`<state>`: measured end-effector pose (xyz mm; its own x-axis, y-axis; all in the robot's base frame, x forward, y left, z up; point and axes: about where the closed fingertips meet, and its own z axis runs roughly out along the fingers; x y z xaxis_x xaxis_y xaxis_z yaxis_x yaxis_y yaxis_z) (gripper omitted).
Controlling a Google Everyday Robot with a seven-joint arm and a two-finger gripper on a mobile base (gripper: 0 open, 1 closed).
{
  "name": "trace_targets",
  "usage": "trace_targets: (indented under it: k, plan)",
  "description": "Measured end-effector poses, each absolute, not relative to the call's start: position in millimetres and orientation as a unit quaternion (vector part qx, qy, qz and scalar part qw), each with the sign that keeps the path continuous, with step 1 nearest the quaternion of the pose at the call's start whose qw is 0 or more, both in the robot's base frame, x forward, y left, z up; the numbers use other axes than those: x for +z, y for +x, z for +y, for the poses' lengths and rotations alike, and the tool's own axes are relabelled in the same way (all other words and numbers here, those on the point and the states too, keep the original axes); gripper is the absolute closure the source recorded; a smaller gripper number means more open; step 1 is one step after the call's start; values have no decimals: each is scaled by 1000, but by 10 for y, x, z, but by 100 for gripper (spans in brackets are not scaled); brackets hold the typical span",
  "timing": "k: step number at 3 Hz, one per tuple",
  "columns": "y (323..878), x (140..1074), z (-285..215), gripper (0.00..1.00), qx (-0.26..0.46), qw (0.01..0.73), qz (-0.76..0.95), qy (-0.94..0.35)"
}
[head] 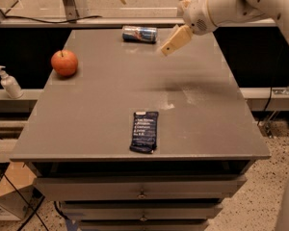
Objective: Move redbull can near rxbar blueberry
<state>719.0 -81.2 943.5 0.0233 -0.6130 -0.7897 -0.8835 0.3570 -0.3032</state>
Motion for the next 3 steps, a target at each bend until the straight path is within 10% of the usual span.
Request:
trace_targets:
  k: [3]
  plan:
    - [7789, 9272, -722, 0, 181, 497, 678, -510]
